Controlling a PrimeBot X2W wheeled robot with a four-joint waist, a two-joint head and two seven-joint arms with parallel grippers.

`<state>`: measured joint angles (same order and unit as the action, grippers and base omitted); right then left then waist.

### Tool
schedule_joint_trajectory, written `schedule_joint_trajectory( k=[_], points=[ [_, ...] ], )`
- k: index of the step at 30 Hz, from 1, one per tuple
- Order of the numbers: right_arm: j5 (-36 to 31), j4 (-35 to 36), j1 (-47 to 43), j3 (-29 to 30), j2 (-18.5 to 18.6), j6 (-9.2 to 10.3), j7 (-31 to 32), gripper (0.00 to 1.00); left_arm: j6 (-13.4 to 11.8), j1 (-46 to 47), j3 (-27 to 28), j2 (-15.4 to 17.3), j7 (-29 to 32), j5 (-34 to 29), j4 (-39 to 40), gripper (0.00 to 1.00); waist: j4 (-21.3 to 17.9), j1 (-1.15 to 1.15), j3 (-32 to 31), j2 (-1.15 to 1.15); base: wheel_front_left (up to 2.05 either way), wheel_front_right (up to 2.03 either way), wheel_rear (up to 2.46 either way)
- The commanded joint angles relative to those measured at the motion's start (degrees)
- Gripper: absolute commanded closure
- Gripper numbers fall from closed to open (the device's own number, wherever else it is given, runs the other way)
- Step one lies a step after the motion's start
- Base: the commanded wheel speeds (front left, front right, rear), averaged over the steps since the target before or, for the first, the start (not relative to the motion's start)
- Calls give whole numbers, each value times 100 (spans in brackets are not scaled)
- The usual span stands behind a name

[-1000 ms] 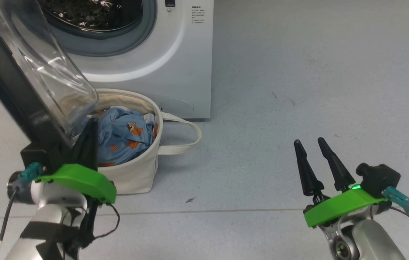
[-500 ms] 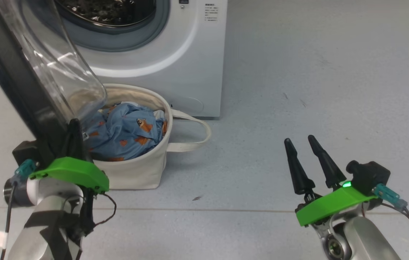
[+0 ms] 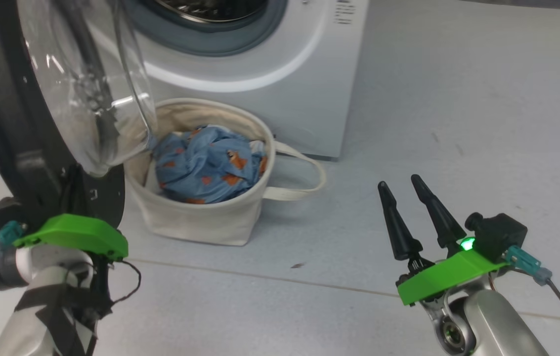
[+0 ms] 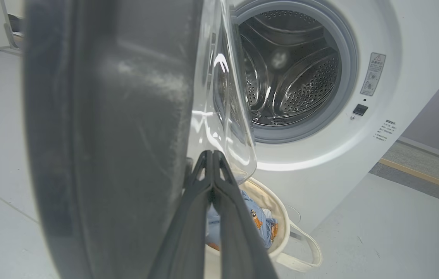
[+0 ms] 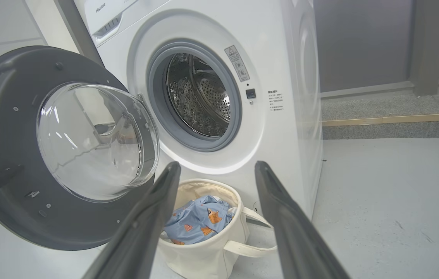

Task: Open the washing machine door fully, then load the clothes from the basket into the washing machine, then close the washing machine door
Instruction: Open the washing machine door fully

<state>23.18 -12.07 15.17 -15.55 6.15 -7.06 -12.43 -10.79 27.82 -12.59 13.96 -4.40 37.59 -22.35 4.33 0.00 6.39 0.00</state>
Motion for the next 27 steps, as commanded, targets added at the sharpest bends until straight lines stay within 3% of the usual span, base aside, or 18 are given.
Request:
schedule_joint_trajectory(
  k=[1,18,27],
  points=[
    [-48,228,241,-111,-34,-43,8,0,50,352,306,290,-63,61,76,100,185,0,61,0,0,0,0],
    [-381,554,467,-169,-44,-43,341,0,666,999,836,627,-668,493,-850,100,1146,0,773,0,0,0,0],
    [-693,848,689,-143,-83,-43,613,0,930,1553,1033,722,-895,602,-1408,100,1413,0,1408,0,0,0,0]
  ],
)
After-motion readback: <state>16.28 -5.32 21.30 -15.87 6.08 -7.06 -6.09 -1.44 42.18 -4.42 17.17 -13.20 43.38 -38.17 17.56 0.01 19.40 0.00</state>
